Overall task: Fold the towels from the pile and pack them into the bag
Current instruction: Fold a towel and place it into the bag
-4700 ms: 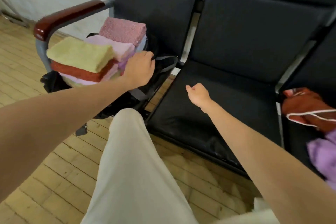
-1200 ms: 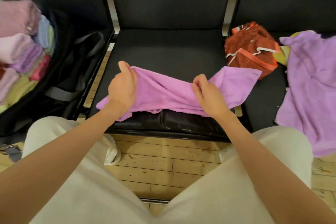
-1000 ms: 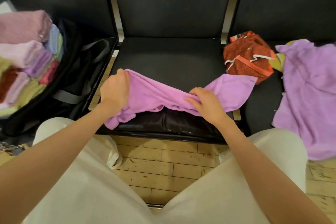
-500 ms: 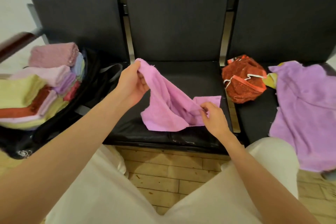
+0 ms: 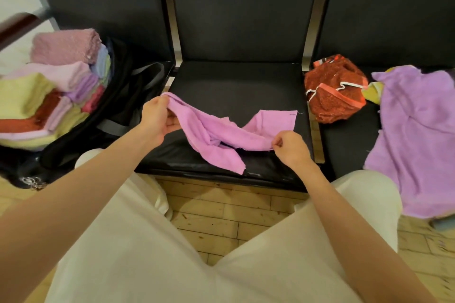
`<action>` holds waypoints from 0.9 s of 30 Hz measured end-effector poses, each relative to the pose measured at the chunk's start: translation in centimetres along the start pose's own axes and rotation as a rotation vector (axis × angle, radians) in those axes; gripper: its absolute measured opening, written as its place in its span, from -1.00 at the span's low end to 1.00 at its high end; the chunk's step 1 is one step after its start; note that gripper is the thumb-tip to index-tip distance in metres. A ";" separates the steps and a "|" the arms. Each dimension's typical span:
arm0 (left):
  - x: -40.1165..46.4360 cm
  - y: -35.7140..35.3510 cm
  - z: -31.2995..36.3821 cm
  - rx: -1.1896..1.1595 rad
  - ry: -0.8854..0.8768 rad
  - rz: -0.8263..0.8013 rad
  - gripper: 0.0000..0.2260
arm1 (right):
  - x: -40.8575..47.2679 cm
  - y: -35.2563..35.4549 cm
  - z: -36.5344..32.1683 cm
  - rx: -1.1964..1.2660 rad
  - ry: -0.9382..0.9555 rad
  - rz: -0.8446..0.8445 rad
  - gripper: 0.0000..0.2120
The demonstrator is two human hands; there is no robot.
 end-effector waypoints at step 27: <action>-0.7 1.2 0.0 0.079 -0.045 -0.001 -0.79 | -4.4 -1.8 -9.4 0.037 0.511 -0.034 -0.84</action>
Point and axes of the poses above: each hand's wrist, its own x-axis towards the middle knuckle, its own y-axis out of the back of the hand, z = x × y, the point moved 10 cm from there along x, towards the middle knuckle
